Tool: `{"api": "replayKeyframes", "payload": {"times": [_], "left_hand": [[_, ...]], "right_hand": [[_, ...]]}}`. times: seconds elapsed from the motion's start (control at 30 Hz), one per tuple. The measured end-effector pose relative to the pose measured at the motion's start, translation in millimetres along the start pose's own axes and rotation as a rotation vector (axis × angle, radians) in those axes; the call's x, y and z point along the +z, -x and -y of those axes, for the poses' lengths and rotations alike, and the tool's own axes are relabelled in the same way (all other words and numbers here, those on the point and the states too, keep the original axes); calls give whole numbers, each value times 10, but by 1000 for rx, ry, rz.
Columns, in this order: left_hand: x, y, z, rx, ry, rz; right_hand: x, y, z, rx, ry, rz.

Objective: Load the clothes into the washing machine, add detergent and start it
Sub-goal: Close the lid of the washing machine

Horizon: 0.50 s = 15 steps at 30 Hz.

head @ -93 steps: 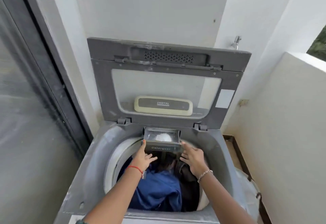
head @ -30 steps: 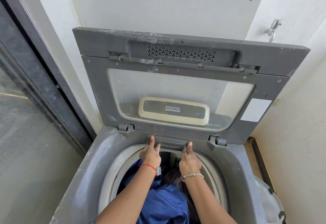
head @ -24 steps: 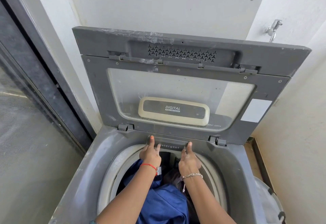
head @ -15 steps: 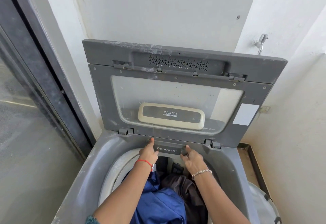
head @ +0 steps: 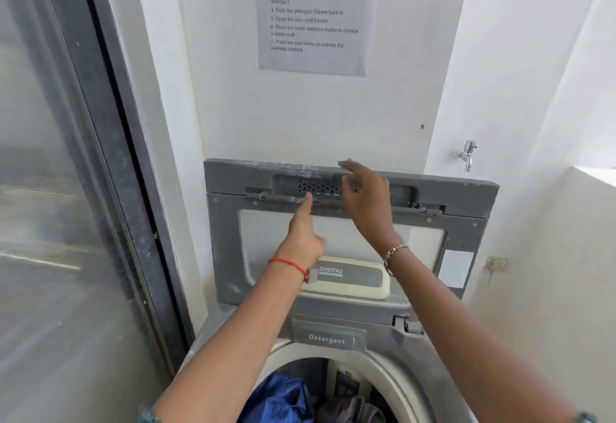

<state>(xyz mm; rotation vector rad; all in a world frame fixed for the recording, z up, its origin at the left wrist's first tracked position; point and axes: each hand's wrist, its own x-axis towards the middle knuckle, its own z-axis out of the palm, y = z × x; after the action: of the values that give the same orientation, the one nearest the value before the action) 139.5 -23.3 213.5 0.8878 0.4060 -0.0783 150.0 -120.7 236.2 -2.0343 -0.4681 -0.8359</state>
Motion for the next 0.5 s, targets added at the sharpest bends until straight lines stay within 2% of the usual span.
{"api": "replayKeyframes", "payload": {"times": [0.07,0.13,0.23,0.37,0.43,0.5], "left_hand": [[62,16,-62,60,24,-25],[99,-17,-70,180,-94,-94],[120,-3,-17,508,-626,-171],[-92,-51,10,1122,-1468,-251],[-218,-95,-13,1355,-1712,-266],[-306,-43,-39,1474,-1844,-252]], "right_hand": [[26,-163,-61,-82,201,139],[67,-245,-173,-107,423,280],[85,-245,-257,-139,652,383],[43,-159,-179,-154,646,376],[0,-58,-124,-164,620,364],[-54,86,-47,-192,597,334]]}}
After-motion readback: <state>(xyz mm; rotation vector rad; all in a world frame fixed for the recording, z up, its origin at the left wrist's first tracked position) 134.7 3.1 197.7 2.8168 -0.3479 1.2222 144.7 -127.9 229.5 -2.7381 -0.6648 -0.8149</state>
